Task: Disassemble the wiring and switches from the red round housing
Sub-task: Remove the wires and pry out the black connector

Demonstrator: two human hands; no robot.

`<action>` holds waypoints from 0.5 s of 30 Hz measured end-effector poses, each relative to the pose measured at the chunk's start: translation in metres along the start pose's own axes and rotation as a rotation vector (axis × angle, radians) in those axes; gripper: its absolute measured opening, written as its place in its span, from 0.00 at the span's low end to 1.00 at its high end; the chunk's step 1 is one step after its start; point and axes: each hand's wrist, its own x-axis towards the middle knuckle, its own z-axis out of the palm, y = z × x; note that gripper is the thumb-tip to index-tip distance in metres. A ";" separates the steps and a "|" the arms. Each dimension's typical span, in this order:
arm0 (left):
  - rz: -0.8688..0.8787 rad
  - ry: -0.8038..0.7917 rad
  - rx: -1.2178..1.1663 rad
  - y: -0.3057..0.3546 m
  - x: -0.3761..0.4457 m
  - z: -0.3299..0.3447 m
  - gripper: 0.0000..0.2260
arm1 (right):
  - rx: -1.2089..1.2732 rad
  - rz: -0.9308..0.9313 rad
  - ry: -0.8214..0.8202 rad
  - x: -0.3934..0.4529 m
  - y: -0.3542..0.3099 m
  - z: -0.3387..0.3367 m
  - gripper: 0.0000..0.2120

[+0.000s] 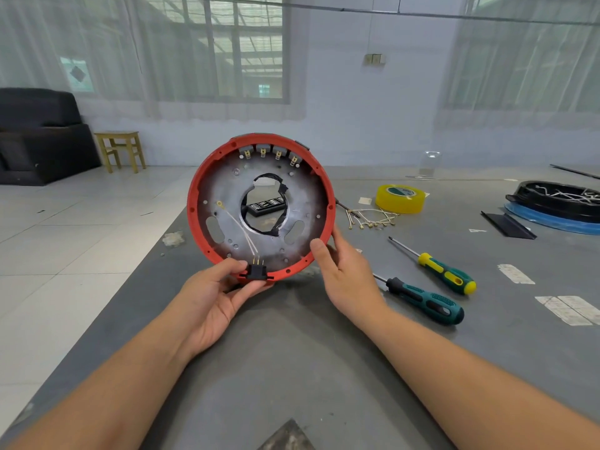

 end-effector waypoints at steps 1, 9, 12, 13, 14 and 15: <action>0.018 0.006 0.002 -0.001 0.001 -0.001 0.16 | -0.083 -0.037 -0.035 -0.002 0.001 -0.004 0.24; 0.090 -0.002 -0.024 -0.002 0.006 -0.005 0.26 | -1.093 -0.181 -0.009 -0.019 0.011 -0.053 0.19; 0.099 0.003 -0.026 -0.002 0.008 -0.005 0.27 | -1.286 0.011 -0.076 -0.023 0.020 -0.071 0.17; 0.101 0.007 -0.026 -0.002 0.008 -0.005 0.27 | -1.286 0.056 -0.096 -0.024 0.024 -0.075 0.18; 0.105 0.015 -0.026 -0.002 0.008 -0.005 0.27 | -1.261 0.085 -0.107 -0.024 0.026 -0.078 0.18; 0.112 0.024 -0.027 -0.002 0.009 -0.004 0.25 | -1.228 0.103 -0.114 -0.023 0.028 -0.079 0.17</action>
